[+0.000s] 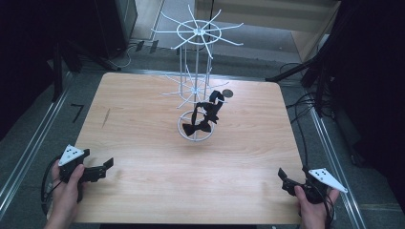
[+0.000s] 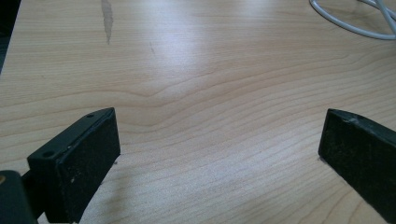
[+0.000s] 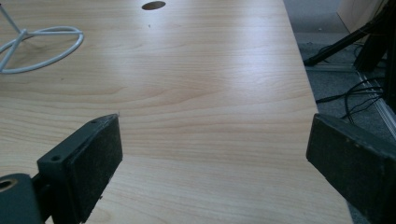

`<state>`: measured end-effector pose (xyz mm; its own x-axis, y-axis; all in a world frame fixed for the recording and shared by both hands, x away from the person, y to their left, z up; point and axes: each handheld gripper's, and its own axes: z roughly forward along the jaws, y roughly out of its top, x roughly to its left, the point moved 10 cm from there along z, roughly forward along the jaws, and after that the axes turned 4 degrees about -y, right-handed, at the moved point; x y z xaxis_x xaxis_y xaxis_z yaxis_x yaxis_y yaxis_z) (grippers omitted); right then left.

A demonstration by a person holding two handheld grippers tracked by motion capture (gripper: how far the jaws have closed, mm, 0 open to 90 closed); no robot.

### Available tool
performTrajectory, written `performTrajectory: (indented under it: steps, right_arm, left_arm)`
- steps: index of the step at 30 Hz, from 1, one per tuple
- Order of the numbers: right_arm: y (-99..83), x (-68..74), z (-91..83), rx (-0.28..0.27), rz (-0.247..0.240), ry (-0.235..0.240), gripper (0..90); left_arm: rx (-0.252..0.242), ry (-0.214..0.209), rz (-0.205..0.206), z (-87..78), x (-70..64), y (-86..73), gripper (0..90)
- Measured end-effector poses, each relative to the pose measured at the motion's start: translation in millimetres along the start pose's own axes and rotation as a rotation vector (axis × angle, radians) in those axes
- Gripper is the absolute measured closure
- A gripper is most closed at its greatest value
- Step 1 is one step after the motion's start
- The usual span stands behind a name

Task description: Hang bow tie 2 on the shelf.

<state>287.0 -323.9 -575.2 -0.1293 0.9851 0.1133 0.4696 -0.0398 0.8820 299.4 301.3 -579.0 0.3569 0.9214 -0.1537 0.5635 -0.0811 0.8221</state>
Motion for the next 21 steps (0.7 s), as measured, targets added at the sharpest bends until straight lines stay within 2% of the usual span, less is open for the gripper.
performTrajectory:
  steps: [10, 17, 21]
  right_arm:
    - [-12.9, -21.5, -4.9, 0.025, -0.009, -0.037, 4.2]
    - [-20.7, -41.0, -11.9, 0.027, 0.042, -0.057, 5.6]
    - [-23.4, -46.1, -12.3, 0.028, 0.04, -0.071, 5.9]
  left_arm:
    - [0.004, -0.004, -0.001, 0.0, -0.6, -0.4, 0.0]
    - [0.003, -0.003, -0.003, 0.1, -0.6, -0.3, 0.0]
    - [0.004, -0.001, -0.004, 0.1, -0.3, -0.4, 0.0]
